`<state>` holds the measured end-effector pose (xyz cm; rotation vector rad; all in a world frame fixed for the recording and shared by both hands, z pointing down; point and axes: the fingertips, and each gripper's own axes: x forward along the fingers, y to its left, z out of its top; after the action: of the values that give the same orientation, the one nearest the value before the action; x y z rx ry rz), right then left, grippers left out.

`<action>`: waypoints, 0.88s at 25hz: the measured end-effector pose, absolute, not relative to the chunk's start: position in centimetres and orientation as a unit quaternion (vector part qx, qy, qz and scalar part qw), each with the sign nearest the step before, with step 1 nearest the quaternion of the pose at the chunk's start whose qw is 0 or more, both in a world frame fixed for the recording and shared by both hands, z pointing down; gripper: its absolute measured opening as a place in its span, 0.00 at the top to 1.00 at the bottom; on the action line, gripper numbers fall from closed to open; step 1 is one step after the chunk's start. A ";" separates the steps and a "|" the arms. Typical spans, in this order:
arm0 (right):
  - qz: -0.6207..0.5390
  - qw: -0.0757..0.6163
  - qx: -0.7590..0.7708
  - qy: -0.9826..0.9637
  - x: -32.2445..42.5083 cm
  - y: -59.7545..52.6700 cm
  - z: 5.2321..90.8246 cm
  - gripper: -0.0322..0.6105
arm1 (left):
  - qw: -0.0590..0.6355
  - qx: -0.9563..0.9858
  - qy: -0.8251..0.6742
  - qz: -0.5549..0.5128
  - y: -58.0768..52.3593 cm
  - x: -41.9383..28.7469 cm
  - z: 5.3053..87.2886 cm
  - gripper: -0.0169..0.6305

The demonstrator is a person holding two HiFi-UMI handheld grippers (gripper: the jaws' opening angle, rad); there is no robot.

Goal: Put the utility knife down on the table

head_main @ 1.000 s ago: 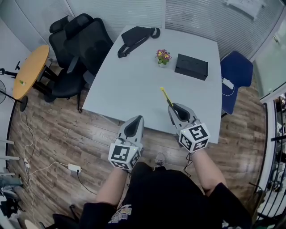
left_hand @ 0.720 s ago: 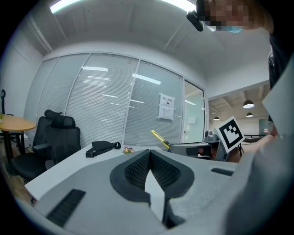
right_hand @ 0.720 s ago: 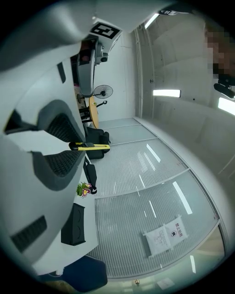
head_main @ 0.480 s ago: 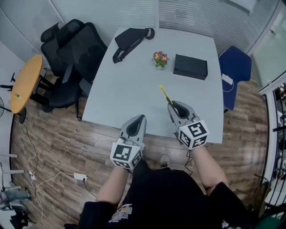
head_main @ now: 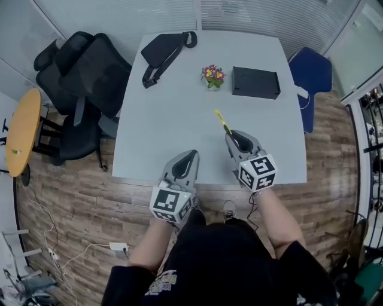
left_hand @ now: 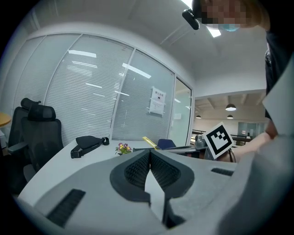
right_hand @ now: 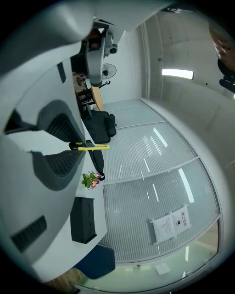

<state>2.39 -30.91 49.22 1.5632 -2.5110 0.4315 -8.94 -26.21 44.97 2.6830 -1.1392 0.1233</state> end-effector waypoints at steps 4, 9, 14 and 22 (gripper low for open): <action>0.155 0.091 0.533 -0.826 1.8 -32.3 51.4 0.86 | 0.118 0.920 -0.370 0.047 -27.6 -9.6 45.9 0.96; 0.177 0.108 0.546 -0.811 1.4 -33.7 54.7 0.86 | 0.125 0.930 -0.342 0.059 -28.7 -10.0 47.2 0.96; 0.204 0.131 0.553 -0.797 1.0 -34.4 58.1 0.86 | 0.132 0.934 -0.324 0.071 -29.7 -10.5 48.4 0.96; 0.239 0.171 0.557 -0.777 0.5 -35.3 63.6 0.86 | 0.143 0.936 -0.308 0.089 -30.6 -11.5 50.3 0.96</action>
<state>0.55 -35.28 63.62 1.5807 -2.2058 0.6773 -11.52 -30.55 50.29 2.7015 -0.8890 0.2560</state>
